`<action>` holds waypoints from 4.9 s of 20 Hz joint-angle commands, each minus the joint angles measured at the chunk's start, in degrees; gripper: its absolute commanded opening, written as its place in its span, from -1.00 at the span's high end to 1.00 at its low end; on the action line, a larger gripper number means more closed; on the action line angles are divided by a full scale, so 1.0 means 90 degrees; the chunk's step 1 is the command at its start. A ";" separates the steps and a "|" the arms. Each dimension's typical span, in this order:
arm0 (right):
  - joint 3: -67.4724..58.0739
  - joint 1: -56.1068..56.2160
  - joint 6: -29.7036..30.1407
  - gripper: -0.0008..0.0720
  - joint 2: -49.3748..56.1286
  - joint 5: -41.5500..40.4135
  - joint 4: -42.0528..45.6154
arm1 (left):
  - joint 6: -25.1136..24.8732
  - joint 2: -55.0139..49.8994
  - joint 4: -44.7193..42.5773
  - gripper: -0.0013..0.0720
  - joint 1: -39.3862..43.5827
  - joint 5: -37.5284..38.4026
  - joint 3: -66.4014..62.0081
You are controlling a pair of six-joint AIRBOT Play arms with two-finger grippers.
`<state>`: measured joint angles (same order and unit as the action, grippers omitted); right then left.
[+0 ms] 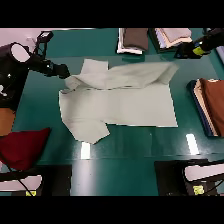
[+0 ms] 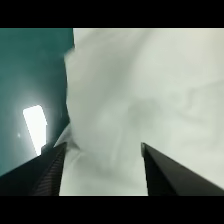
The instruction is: Fold the shirts.
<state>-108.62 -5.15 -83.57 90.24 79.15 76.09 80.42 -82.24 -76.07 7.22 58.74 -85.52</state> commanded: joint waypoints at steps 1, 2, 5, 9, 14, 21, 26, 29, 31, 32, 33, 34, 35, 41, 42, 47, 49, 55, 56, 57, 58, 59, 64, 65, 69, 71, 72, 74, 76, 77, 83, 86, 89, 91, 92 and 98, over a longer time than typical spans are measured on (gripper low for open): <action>-0.0398 0.0007 0.0007 -0.26 0.0359 0.0163 -0.0318 | 0.0221 -0.0148 -0.0177 -0.54 -0.0255 0.0573 -0.0284; -0.0347 0.0000 0.0068 -0.26 0.0265 0.0267 -0.0330 | 0.0248 -0.0058 -0.0126 -0.54 -0.0457 0.0928 -0.0294; 0.0546 -0.0005 0.0253 -0.26 -0.0374 0.0442 -0.0340 | 0.0243 0.0542 0.0007 -0.54 -0.1141 0.1309 0.0474; 0.2448 0.0092 0.0291 -0.25 -0.1496 0.0325 -0.0347 | 0.0228 0.1409 0.0221 -0.54 -0.1736 0.1253 0.2715; 0.3963 0.0449 0.0291 -0.25 -0.2404 -0.0357 -0.0347 | -0.0160 0.1552 0.1496 -0.54 -0.1775 0.0614 0.4680; 0.4216 0.0554 0.0287 -0.25 -0.2866 -0.0561 -0.0342 | -0.0321 0.1552 0.2426 -0.53 -0.0981 -0.0578 0.5253; 0.4398 -0.0294 0.0296 -0.25 -0.3230 0.0058 -0.0335 | -0.0277 0.1668 0.2307 0.90 -0.0848 -0.0376 0.4823; 0.5525 -0.1574 0.0413 -0.25 -0.3667 0.0299 -0.0328 | -0.0333 0.1982 0.2305 0.90 -0.0848 -0.0233 0.4405; 0.6455 -0.2565 0.0707 -0.26 -0.3772 0.0464 -0.0345 | -0.0333 0.2183 0.2302 0.90 -0.0848 -0.0233 0.4260; 0.6917 -0.3045 0.0843 -0.26 -0.3759 0.0452 -0.0350 | -0.0330 0.2234 0.2305 0.90 -0.0848 -0.0243 0.4238; 0.7300 -0.3405 0.0957 -0.26 -0.3713 0.0374 -0.0432 | -0.0333 0.2254 0.2302 0.90 -0.0848 -0.0238 0.4238; 0.7626 -0.3723 0.1151 -0.26 -0.3614 0.0294 -0.0709 | -0.0328 0.2254 0.2305 0.90 -0.0848 -0.0233 0.4238; 0.7864 -0.3929 0.1353 -0.26 -0.3497 0.0194 -0.1039 | -0.0328 0.2254 0.2305 0.90 -0.0848 -0.0231 0.4238; 0.8225 -0.3548 0.1511 -0.25 -0.2620 -0.0709 -0.2319 | -0.0328 0.2254 0.2305 0.90 -0.0848 -0.0102 0.4238; 0.8150 -0.3286 0.1506 -0.25 -0.2470 -0.0831 -0.2346 | -0.0328 0.2254 0.2302 0.90 -0.0848 -0.0087 0.4238; 0.7640 -0.1885 0.1508 0.33 -0.1948 -0.0967 -0.2288 | -0.0328 0.2256 0.2305 0.90 -0.0848 -0.0005 0.4238; 0.7354 -0.1460 0.1508 0.92 -0.2004 -0.0950 -0.2285 | -0.0328 0.2336 0.2280 0.90 -0.0848 0.0107 0.4197; 0.4993 -0.1105 0.1506 0.92 -0.3594 -0.0748 -0.2288 | -0.0270 0.3755 0.1666 0.90 -0.0848 0.0401 0.2256; 0.4401 -0.1151 0.1508 0.92 -0.3881 -0.0804 -0.2288 | -0.0272 0.3995 0.1617 0.90 -0.0848 0.0420 0.1615; 0.3801 -0.1214 0.1508 0.92 -0.4133 -0.0891 -0.2283 | -0.0272 0.4197 0.1617 0.90 -0.0848 0.0413 0.0950; 0.3164 -0.1321 0.1508 0.92 -0.4367 -0.1015 -0.2276 | -0.0272 0.4347 0.1617 0.90 -0.0848 0.0408 0.0313; 0.2572 -0.1467 0.1506 0.92 -0.4571 -0.1120 -0.2278 | -0.0255 0.4437 0.1620 0.90 -0.0848 0.0401 -0.0391; 0.0311 -0.2426 0.1282 0.93 -0.5030 -0.1059 -0.2280 | 0.0287 0.4490 0.1593 0.90 -0.0848 0.0335 -0.3128; -0.0005 -0.2667 0.1139 0.92 -0.5037 -0.0993 -0.2283 | 0.0483 0.4488 0.1537 0.90 -0.0848 0.0248 -0.3422; -0.0918 -0.3247 0.0935 0.93 -0.4636 -0.0117 -0.2290 | 0.0801 0.4335 0.0993 0.90 -0.0848 0.0146 -0.3538; -0.1010 -0.3116 0.0816 0.93 -0.4262 0.0262 -0.2295 | 0.0911 0.3830 0.0699 0.90 -0.0848 0.0981 -0.3538; -0.1010 -0.2931 0.0814 0.93 -0.4012 0.0454 -0.2290 | 0.0899 0.3492 0.0692 0.90 -0.0848 0.1392 -0.3521; -0.0886 -0.2499 0.0814 0.93 -0.3475 0.0743 -0.2273 | 0.0896 0.2771 0.0719 0.90 -0.0848 0.1936 -0.3189; -0.0262 -0.2040 0.0811 0.93 -0.2975 0.0748 -0.2212 | 0.0891 0.2062 0.0797 0.90 -0.0848 0.2169 -0.2616; 0.0102 -0.1821 0.0775 0.93 -0.2744 0.0782 -0.2018 | 0.0891 0.1719 0.0814 0.90 -0.0848 0.2178 -0.2317; 0.2004 -0.0804 0.0663 0.93 -0.1052 0.0231 -0.0954 | 0.0498 -0.0401 0.0889 0.90 -0.0848 0.1843 -0.1018; 0.1957 -0.0556 0.0593 0.93 -0.0158 -0.0374 -0.0959 | 0.0338 -0.1197 0.1037 0.90 -0.0848 0.1569 -0.1020; 0.1302 -0.0418 0.0593 0.93 0.0508 -0.0678 -0.0957 | 0.0340 -0.1404 0.1066 0.90 -0.0848 0.1022 -0.1020; 0.0857 -0.0418 0.0600 0.93 0.0665 -0.0614 -0.0942 | 0.0338 -0.1384 0.1035 0.90 -0.0848 0.1105 -0.1027; 0.0780 -0.0423 0.0612 0.93 0.0651 -0.0559 -0.0920 | 0.0335 -0.1389 0.0935 0.90 -0.0848 0.1343 -0.1010; 0.2159 -0.0481 0.0624 0.93 0.0078 -0.0483 -0.0289 | 0.0338 -0.1389 0.0826 0.90 -0.0848 0.1523 0.0024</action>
<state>-94.43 -9.47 -78.06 92.47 75.09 71.07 83.53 -94.56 -68.12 -0.40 72.18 -89.52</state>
